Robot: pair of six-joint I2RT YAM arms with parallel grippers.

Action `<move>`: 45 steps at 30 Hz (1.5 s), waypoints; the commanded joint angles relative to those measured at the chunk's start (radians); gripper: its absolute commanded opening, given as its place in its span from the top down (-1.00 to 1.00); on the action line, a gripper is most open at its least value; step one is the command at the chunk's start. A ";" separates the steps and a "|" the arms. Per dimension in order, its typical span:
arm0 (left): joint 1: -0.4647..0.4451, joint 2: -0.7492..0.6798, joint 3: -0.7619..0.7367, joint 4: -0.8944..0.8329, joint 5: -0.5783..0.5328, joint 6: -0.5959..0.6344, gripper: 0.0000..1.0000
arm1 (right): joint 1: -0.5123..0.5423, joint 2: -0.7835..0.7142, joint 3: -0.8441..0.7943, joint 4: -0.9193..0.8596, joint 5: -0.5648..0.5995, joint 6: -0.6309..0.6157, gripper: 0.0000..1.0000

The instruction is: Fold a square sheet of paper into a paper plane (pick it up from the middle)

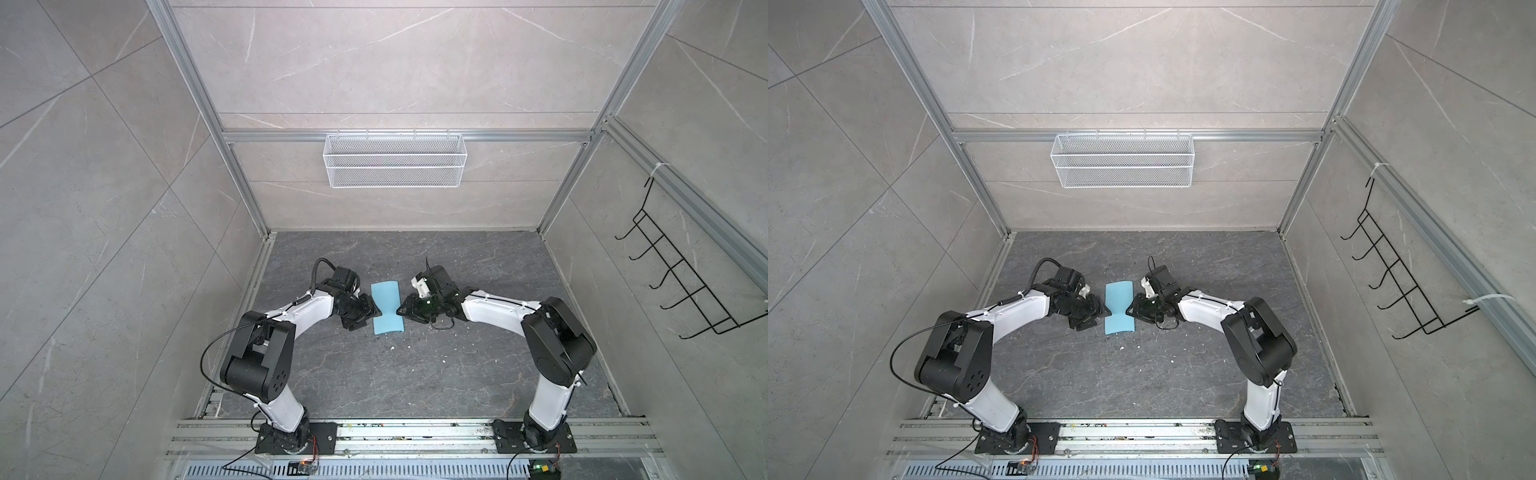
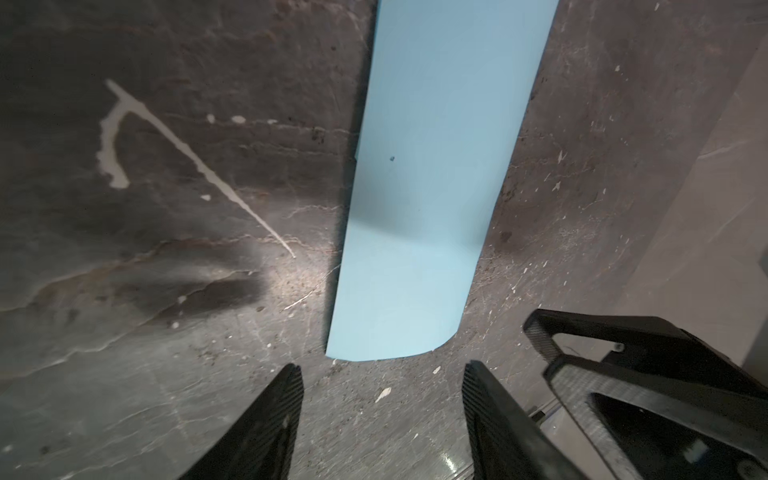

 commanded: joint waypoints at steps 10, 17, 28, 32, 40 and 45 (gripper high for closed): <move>0.016 0.037 -0.020 0.101 0.054 -0.039 -0.28 | 0.011 0.133 0.083 -0.037 -0.048 -0.027 0.40; 0.029 0.054 -0.038 0.116 0.064 -0.046 -0.28 | 0.013 0.164 0.076 -0.050 -0.055 -0.037 0.39; 0.039 0.102 -0.061 0.186 0.142 -0.047 -0.22 | 0.012 0.194 0.072 -0.076 -0.052 -0.052 0.38; 0.041 0.127 -0.062 0.226 0.193 -0.046 -0.14 | 0.011 0.199 0.067 -0.076 -0.049 -0.054 0.38; 0.074 0.132 -0.082 0.328 0.281 -0.037 0.00 | 0.010 0.205 0.067 -0.080 -0.048 -0.060 0.38; 0.084 0.100 -0.144 0.470 0.361 -0.053 0.00 | 0.010 0.205 0.066 -0.082 -0.048 -0.065 0.38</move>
